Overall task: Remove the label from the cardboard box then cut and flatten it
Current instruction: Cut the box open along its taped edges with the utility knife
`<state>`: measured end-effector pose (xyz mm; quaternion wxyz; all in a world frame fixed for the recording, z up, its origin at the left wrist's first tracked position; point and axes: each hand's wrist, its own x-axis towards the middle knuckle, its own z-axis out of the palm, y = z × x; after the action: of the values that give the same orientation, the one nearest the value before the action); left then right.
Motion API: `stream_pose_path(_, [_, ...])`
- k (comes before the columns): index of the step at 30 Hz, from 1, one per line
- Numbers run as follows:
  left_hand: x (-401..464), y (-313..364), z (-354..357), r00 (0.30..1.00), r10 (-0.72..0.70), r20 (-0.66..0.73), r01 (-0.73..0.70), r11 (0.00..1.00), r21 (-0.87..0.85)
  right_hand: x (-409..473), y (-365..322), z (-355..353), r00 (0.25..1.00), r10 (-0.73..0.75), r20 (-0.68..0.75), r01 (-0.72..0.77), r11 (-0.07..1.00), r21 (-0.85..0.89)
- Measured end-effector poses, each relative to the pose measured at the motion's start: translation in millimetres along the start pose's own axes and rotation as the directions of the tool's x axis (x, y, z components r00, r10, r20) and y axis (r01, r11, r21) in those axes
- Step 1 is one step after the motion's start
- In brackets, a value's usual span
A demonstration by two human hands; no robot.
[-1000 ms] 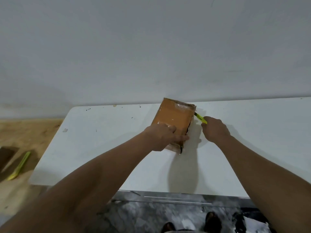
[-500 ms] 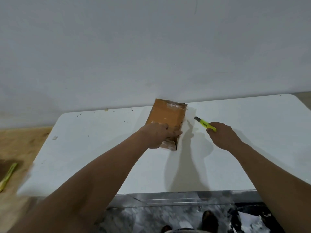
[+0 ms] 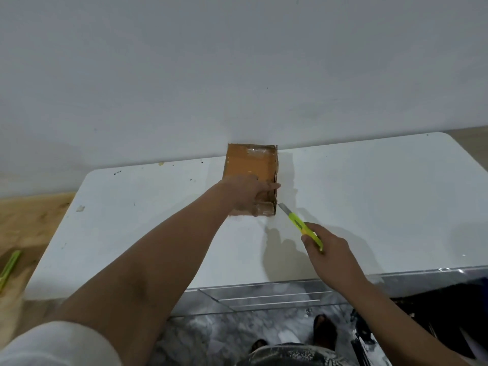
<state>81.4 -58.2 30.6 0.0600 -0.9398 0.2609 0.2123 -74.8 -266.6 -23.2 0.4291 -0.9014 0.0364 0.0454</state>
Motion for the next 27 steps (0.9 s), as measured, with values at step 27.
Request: stream_pose_path(27, [-1, 4, -1, 0.999, 0.002, -0.037, -0.002, 1.0, 0.006, 12, -7, 25, 0.994, 0.063, 0.085, -0.029, 0.933, -0.359])
